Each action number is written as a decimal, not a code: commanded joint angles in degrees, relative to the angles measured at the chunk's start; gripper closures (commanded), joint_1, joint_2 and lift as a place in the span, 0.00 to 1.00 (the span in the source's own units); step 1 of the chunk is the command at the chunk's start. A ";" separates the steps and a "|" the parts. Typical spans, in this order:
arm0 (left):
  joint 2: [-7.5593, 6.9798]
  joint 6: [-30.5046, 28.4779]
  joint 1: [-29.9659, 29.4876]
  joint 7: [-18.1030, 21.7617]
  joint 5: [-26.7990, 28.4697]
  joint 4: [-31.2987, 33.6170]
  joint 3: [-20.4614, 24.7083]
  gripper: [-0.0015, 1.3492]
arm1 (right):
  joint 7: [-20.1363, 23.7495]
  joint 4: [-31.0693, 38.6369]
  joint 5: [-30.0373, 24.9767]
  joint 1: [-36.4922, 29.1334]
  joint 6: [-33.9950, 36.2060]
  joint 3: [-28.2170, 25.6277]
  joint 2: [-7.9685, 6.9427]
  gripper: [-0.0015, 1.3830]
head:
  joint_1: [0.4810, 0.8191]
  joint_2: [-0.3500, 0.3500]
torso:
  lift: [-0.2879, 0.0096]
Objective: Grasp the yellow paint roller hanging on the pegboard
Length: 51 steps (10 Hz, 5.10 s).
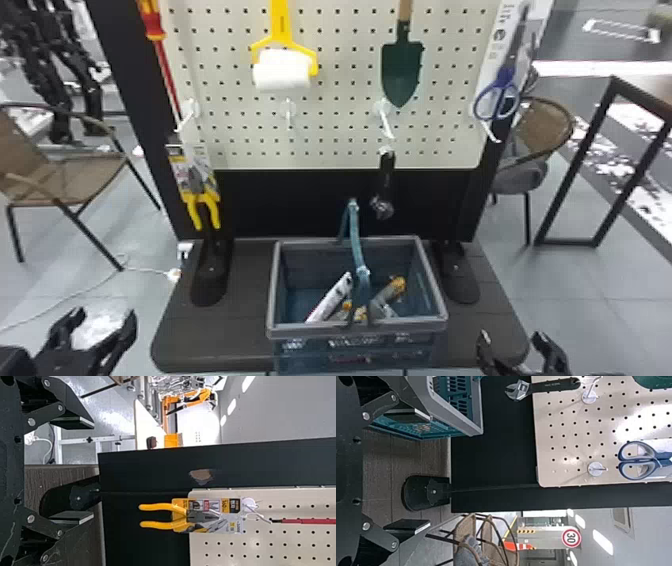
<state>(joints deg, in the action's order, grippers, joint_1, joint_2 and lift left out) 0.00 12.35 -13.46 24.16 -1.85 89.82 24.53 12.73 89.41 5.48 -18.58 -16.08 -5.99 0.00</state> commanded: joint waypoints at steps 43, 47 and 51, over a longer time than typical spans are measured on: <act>-1.93 -40.30 53.54 35.87 -1.49 0.53 -18.90 0.34 | -0.34 -3.28 2.08 3.37 1.58 3.17 1.41 0.25 | 0.20 0.50 | 0.63; -0.97 -39.86 54.51 36.04 -2.81 -1.31 -20.22 0.37 | -0.34 -3.45 2.25 3.46 1.58 3.17 1.67 0.25 | 0.20 0.50 | 0.63; -0.79 -38.19 55.65 37.01 -0.96 -2.72 -20.13 0.72 | -0.25 -3.54 2.43 3.72 1.58 3.17 1.67 0.25 | 0.20 0.50 | 0.63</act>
<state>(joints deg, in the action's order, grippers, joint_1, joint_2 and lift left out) -0.84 -26.28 42.19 61.15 -2.91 87.17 4.34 12.47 85.85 7.82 -14.87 -14.50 -2.81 1.68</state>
